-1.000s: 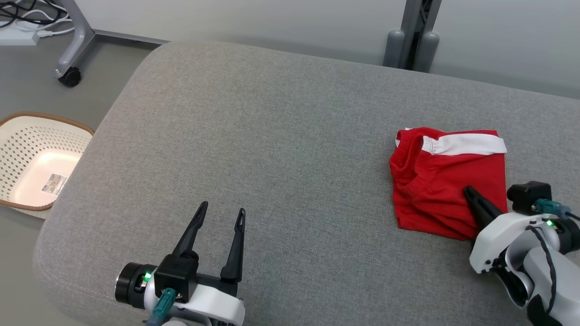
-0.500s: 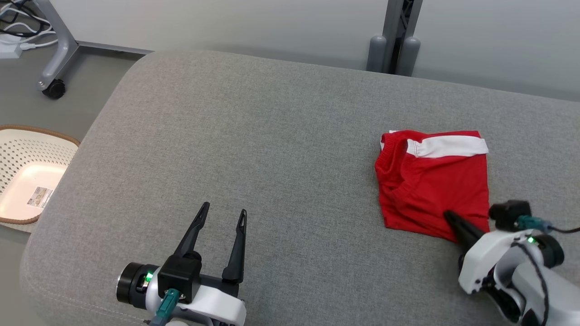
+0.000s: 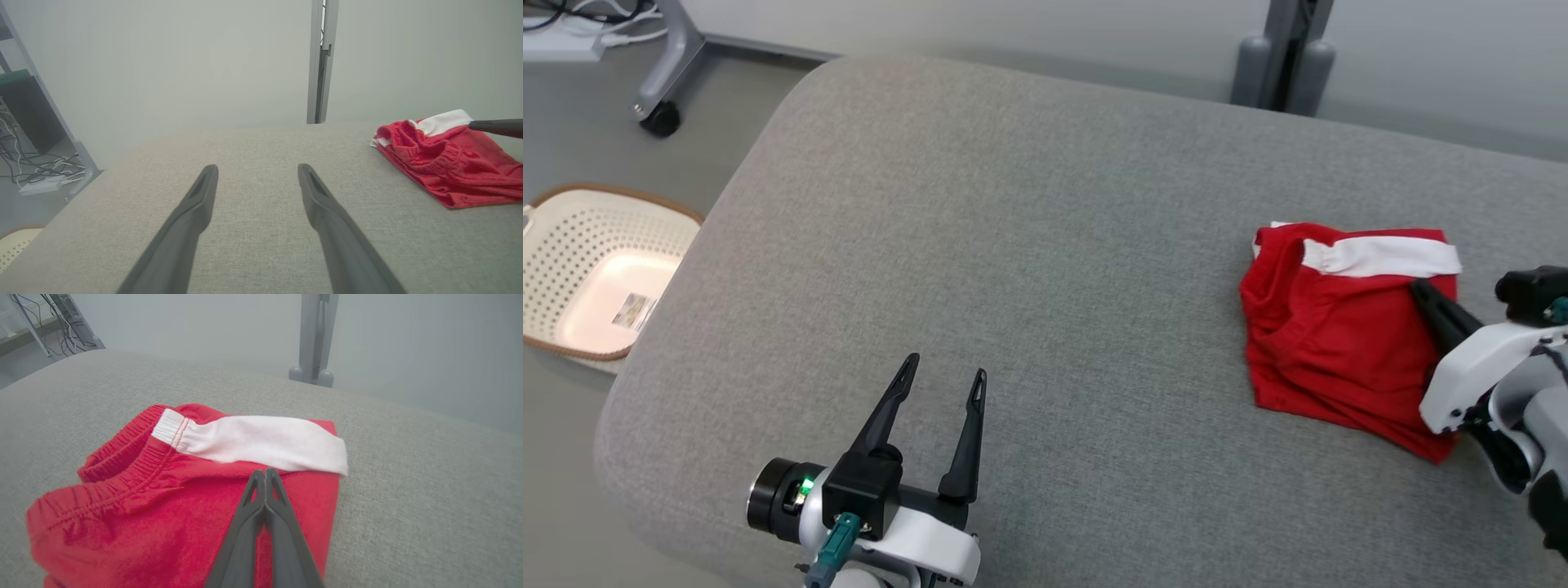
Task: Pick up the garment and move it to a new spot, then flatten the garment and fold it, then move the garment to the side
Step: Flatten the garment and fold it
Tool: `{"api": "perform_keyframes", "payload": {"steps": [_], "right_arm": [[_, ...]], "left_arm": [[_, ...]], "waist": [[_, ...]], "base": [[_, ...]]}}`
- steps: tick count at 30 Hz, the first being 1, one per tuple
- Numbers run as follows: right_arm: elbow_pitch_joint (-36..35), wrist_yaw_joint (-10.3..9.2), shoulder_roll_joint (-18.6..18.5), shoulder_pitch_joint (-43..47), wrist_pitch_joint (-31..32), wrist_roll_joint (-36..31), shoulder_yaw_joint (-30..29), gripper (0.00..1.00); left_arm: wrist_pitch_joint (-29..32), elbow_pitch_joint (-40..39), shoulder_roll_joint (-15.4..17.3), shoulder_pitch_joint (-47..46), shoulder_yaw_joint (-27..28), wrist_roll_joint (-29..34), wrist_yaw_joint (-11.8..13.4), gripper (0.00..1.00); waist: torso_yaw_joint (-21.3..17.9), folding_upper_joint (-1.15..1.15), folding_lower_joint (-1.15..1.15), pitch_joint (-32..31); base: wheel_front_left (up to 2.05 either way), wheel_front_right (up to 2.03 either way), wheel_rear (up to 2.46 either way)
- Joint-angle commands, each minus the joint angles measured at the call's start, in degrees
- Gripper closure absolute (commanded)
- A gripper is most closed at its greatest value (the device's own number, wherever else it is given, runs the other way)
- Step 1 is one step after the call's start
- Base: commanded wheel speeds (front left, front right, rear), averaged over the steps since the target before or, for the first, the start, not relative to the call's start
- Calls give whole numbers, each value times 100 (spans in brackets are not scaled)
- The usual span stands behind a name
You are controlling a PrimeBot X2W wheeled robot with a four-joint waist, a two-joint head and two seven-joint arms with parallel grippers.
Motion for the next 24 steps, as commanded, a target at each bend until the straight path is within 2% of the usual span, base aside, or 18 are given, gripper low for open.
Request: {"api": "perform_keyframes", "payload": {"steps": [1,10,24], "right_arm": [[174,-3,-81,-178,-2,79,62,100],[772,-3,-242,-902,57,409,366,100],[1005,-3,-224,-1246,65,740,916,100]], "left_arm": [[-19,-18,24,-123,-3,-28,31,0],[-19,-105,21,-274,-117,-113,134,0],[-19,-176,25,-466,-311,-247,263,0]], "waist": [[180,0,0,200],[473,0,0,656],[559,0,0,974]], "base": [[0,0,0],[0,0,0],[0,0,0]]}}
